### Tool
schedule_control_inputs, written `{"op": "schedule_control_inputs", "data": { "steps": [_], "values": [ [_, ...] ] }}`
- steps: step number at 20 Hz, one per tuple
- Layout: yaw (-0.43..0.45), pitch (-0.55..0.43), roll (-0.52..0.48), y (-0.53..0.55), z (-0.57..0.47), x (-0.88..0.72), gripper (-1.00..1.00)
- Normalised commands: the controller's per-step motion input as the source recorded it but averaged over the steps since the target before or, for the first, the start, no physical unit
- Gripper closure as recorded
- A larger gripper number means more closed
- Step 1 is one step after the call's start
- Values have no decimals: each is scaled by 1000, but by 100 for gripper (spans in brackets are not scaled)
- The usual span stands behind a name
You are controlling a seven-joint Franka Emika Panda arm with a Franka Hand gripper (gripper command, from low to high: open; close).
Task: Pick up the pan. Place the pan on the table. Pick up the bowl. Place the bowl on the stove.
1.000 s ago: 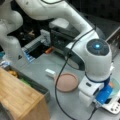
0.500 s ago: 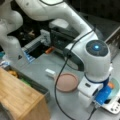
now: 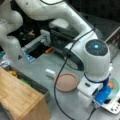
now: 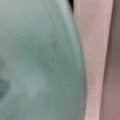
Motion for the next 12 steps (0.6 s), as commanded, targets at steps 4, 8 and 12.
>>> {"op": "schedule_control_inputs", "data": {
  "steps": [4,8,12],
  "values": [
    [68,-155,-215,-12,-37,-330,-100],
    [65,-150,-192,9,-22,-286,-100],
    [74,-136,-165,21,55,-280,-100]
  ]
}}
